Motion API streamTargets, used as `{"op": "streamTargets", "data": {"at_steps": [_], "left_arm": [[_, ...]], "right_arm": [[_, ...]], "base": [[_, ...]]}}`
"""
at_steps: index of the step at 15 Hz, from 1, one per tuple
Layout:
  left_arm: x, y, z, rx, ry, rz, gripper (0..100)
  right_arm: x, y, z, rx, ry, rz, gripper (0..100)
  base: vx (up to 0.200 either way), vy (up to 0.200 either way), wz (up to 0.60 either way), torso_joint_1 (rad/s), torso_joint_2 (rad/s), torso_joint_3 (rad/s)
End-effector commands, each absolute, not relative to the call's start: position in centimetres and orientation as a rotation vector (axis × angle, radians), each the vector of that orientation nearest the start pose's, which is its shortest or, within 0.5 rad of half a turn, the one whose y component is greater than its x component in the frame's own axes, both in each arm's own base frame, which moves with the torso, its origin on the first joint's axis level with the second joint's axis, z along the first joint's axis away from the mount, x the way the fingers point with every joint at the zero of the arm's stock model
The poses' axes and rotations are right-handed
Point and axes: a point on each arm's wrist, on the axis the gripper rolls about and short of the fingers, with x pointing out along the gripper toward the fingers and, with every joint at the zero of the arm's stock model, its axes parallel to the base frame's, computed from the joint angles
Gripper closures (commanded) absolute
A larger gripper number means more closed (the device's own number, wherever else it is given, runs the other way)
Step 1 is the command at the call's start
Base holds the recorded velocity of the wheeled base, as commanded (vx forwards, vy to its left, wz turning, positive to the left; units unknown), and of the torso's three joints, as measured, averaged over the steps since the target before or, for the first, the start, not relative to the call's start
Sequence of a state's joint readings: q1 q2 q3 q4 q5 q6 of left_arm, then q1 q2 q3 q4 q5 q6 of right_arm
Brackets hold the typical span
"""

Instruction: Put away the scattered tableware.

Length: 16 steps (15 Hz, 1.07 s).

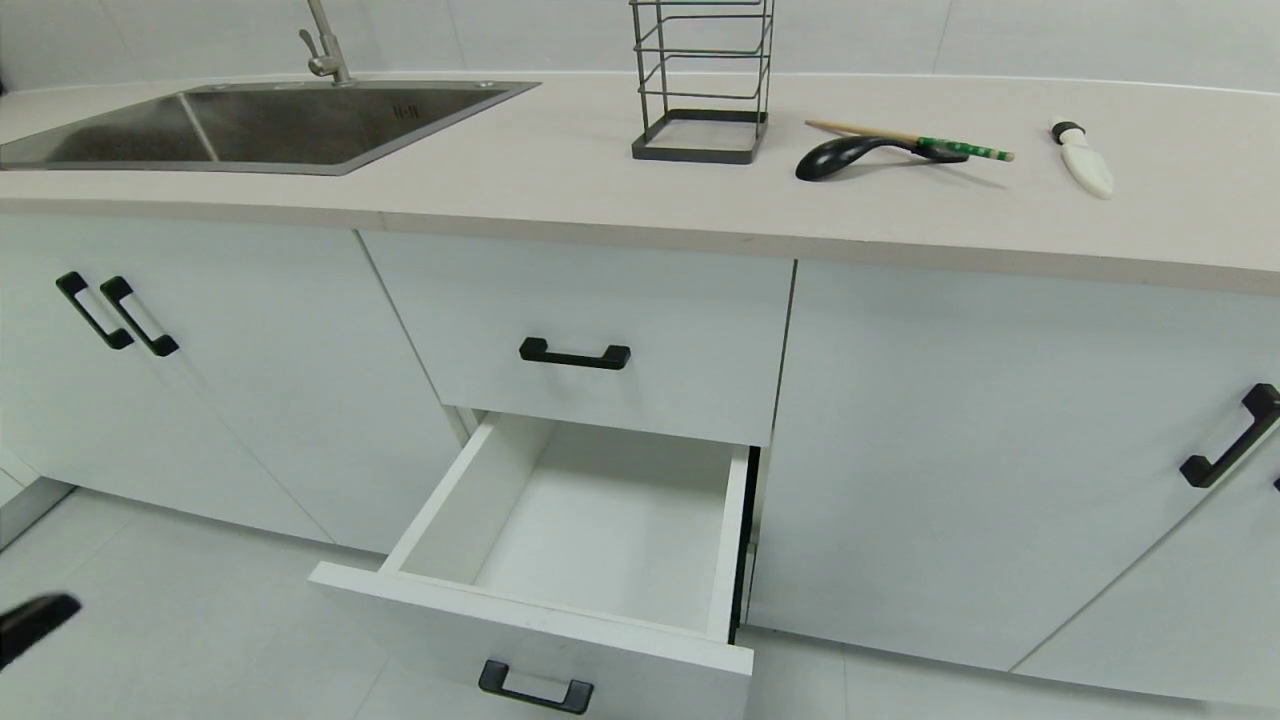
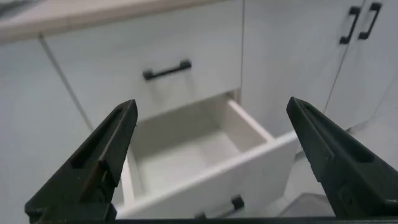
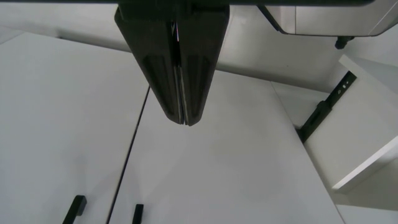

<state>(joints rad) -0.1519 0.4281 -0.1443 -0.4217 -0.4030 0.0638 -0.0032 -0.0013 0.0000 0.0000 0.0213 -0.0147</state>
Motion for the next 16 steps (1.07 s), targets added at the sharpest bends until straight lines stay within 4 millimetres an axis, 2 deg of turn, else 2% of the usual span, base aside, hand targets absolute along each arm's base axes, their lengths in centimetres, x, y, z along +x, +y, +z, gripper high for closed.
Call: {"op": "streamTargets", "data": {"at_steps": [1,2,3,6,8,16], "left_arm": [[-2.7,-0.7,11.3,0.070,-0.159,-0.347,0],[-2.6,-0.7,8.8,0.059,-0.110,-0.315,0],[-2.4,-0.6,8.0,0.066,-0.034,-0.261,0],[-2.3,0.0,7.6,0.090,-0.008,0.020,0],[-2.3,0.1,7.6,0.063,-0.002,0.034,0],[-2.3,0.1,7.6,-0.041,-0.005,0.038,0]], "right_arm": [[-2.3,0.1,7.5,-0.015,0.000,0.018,100],[-2.3,0.1,7.5,-0.015,0.000,0.018,100],[-2.3,0.1,7.5,-0.014,0.000,0.018,100],[-2.3,0.1,7.5,-0.012,0.000,0.017,100],[-2.3,0.1,7.5,-0.012,0.000,0.017,100],[-2.3,0.1,7.5,-0.015,0.000,0.017,100]], "base": [[0.000,0.000,0.00,0.000,0.00,0.000],[0.000,0.000,0.00,0.000,0.00,0.000],[0.000,0.000,0.00,0.076,-0.12,-0.027],[0.000,0.000,0.00,0.181,-0.10,-0.049],[0.000,0.000,0.00,0.249,-0.17,-0.193],[0.000,0.000,0.00,0.222,-0.56,-0.218]]}}
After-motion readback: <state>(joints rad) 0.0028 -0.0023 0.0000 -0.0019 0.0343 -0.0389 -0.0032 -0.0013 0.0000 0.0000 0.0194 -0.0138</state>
